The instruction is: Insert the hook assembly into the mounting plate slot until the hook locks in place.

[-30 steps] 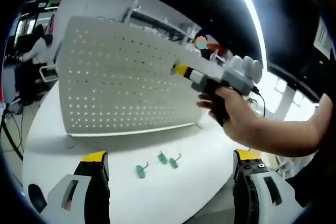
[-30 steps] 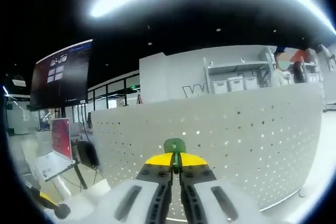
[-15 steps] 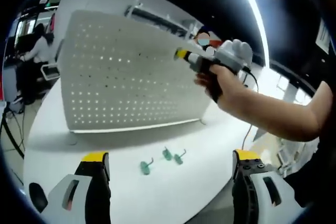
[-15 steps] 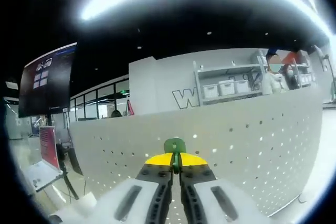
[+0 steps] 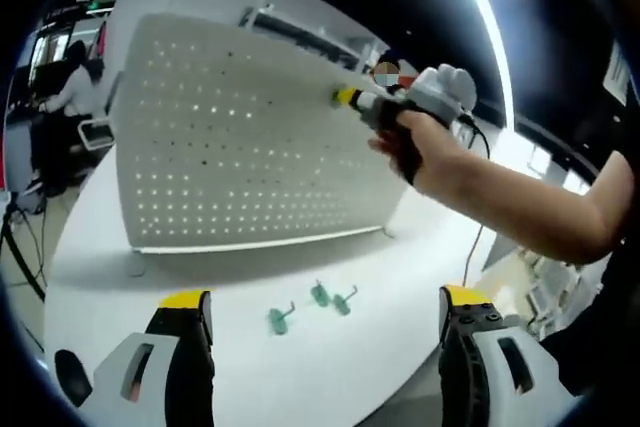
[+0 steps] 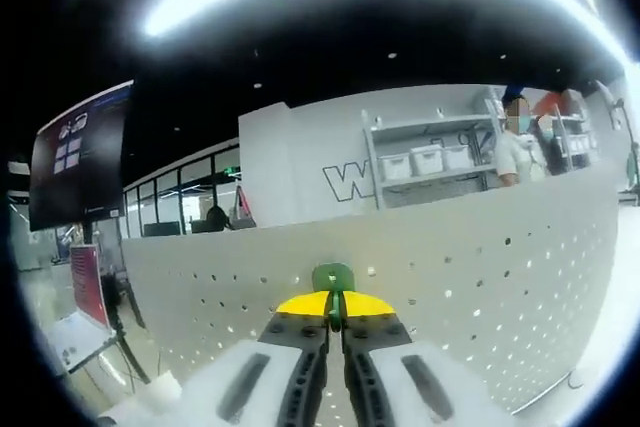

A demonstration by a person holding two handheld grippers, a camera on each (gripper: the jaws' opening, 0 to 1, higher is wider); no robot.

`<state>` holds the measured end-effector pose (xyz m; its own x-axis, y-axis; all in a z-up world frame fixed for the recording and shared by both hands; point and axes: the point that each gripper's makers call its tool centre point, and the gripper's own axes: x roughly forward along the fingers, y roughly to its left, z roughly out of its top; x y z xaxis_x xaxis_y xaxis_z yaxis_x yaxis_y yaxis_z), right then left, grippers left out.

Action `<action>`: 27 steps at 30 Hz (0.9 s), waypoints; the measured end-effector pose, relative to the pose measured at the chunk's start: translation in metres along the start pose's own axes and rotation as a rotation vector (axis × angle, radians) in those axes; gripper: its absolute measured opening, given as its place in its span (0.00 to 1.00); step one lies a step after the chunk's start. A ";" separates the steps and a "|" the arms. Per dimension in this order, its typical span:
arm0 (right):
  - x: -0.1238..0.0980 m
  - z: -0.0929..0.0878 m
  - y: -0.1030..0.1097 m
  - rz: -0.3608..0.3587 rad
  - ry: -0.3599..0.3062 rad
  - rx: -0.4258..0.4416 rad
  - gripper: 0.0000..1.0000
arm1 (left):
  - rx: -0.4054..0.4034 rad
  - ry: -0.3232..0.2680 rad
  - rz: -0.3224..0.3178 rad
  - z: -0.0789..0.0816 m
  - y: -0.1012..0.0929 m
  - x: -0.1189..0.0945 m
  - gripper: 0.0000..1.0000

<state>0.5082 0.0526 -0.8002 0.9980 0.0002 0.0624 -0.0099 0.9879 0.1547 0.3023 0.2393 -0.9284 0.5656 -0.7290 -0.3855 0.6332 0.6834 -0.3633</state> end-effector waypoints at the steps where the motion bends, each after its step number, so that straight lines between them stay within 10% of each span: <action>1: 0.002 0.000 0.000 -0.003 0.002 -0.001 0.00 | -0.004 0.003 -0.002 -0.002 0.000 0.000 0.95; 27: 0.004 -0.008 0.004 -0.024 0.024 -0.029 0.06 | 0.032 0.048 0.032 -0.012 0.006 0.001 0.96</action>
<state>0.5130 0.0581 -0.8069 0.9992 -0.0202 0.0350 0.0156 0.9918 0.1268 0.3009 0.2431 -0.9411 0.5606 -0.7034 -0.4369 0.6322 0.7044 -0.3228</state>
